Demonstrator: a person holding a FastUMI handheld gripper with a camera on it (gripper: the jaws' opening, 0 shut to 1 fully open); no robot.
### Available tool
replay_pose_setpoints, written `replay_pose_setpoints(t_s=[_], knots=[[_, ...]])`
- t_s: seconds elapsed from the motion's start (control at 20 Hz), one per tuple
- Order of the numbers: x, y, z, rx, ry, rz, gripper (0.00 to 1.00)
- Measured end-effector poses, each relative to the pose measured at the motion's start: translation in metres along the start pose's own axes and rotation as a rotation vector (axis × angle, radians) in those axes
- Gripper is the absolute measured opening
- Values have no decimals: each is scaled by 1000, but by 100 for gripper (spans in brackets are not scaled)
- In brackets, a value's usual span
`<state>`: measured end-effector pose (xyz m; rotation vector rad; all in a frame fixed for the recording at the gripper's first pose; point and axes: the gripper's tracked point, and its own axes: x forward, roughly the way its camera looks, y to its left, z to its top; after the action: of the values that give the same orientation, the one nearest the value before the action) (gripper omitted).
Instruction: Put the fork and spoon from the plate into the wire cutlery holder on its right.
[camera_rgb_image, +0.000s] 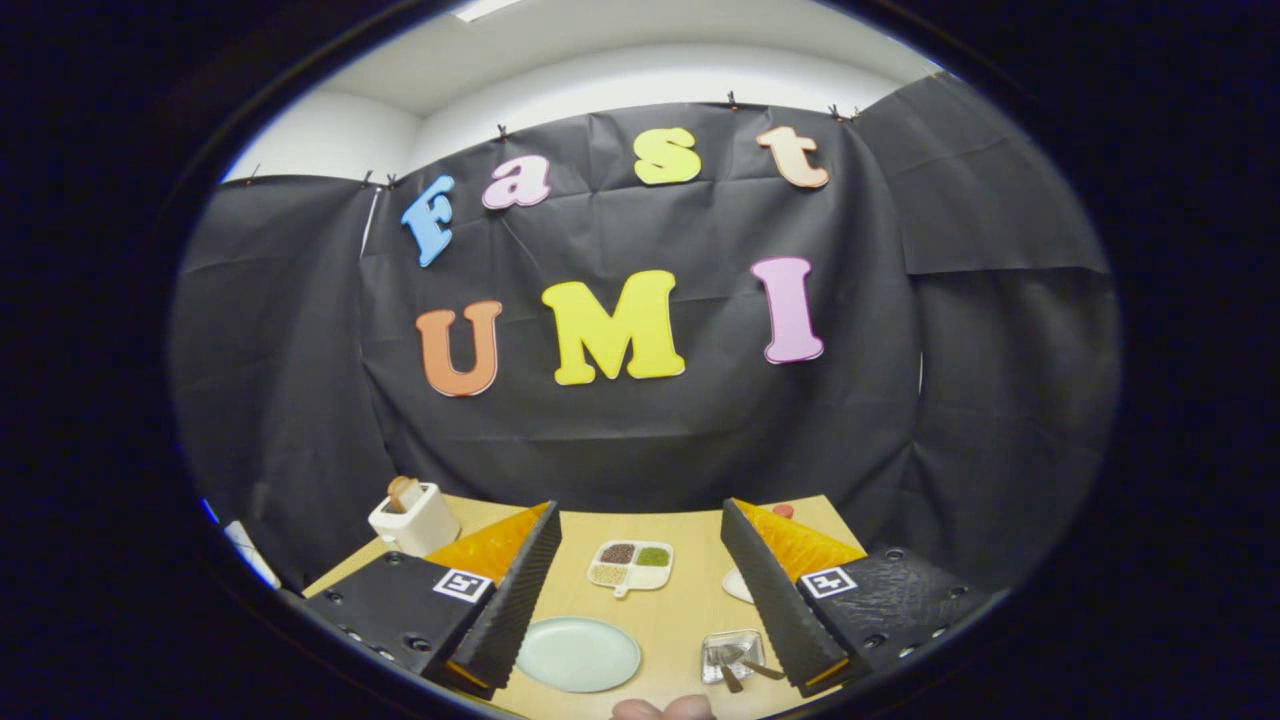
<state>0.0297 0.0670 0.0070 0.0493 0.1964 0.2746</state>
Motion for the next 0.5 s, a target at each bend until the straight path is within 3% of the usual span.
replay_pose_setpoints(t_s=[0.5], knots=[[-8,8,11,-18,-43,-23,96]])
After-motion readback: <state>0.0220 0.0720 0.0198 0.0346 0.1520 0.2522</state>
